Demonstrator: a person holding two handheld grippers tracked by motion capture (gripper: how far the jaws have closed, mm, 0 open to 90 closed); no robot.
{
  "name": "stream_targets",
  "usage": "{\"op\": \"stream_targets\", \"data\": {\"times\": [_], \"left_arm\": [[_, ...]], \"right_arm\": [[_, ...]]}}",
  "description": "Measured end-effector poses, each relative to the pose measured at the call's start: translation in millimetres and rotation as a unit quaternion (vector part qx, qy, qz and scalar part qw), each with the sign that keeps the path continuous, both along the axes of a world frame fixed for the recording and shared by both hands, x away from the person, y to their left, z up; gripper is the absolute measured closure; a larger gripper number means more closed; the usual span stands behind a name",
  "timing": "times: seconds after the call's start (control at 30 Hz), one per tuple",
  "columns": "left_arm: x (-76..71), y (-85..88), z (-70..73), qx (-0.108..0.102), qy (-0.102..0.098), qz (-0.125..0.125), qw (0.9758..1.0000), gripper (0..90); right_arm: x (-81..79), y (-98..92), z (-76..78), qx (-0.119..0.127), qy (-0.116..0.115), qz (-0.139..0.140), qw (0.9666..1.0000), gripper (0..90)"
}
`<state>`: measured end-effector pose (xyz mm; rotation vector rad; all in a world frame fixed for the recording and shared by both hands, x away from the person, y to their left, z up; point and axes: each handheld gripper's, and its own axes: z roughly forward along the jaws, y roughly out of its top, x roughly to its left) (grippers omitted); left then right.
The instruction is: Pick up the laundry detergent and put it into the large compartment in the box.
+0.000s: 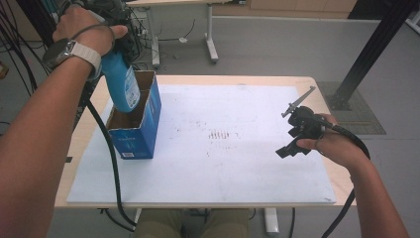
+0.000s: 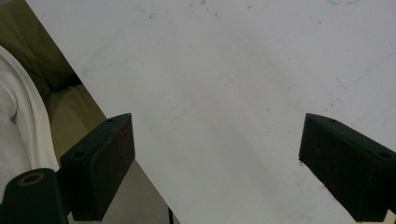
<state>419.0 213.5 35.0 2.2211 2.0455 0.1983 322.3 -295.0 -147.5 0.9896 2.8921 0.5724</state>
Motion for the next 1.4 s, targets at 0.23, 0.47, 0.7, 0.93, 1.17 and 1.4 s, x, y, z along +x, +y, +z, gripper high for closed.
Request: {"op": "stream_targets", "data": {"times": [0.23, 0.47, 0.7, 0.93, 1.17, 1.4], "left_arm": [[2.2, 1.4, -6.2, 0.006, -0.001, 0.005, 1.0, 39.0], [5.8, 3.3, -18.1, 0.008, 0.002, 0.001, 1.0, 39.0], [8.7, 5.4, -31.7, 0.003, 0.004, -0.002, 1.0, 39.0], [11.8, 6.9, -43.7, 0.003, 0.008, -0.002, 1.0, 38.9], [13.4, 6.2, -55.5, 0.011, 0.007, -0.004, 0.9999, 39.0], [14.0, 8.9, -70.2, 0.009, 0.006, -0.005, 0.9999, 38.9]], "right_arm": [[0.8, -0.2, -2.1, 0.001, 0.002, 0.0, 1.0, 10.5], [1.4, 0.5, -3.6, 0.0, 0.004, -0.002, 1.0, 10.5], [1.3, 0.6, -4.9, -0.001, 0.005, -0.002, 1.0, 10.6], [-0.2, -1.4, -5.7, 0.0, 0.006, -0.006, 1.0, 10.6], [-0.1, -2.0, -8.3, -0.001, 0.008, -0.007, 0.9999, 10.6], [0.7, -2.4, -9.5, 0.0, 0.011, -0.007, 0.9999, 11.3]]}}
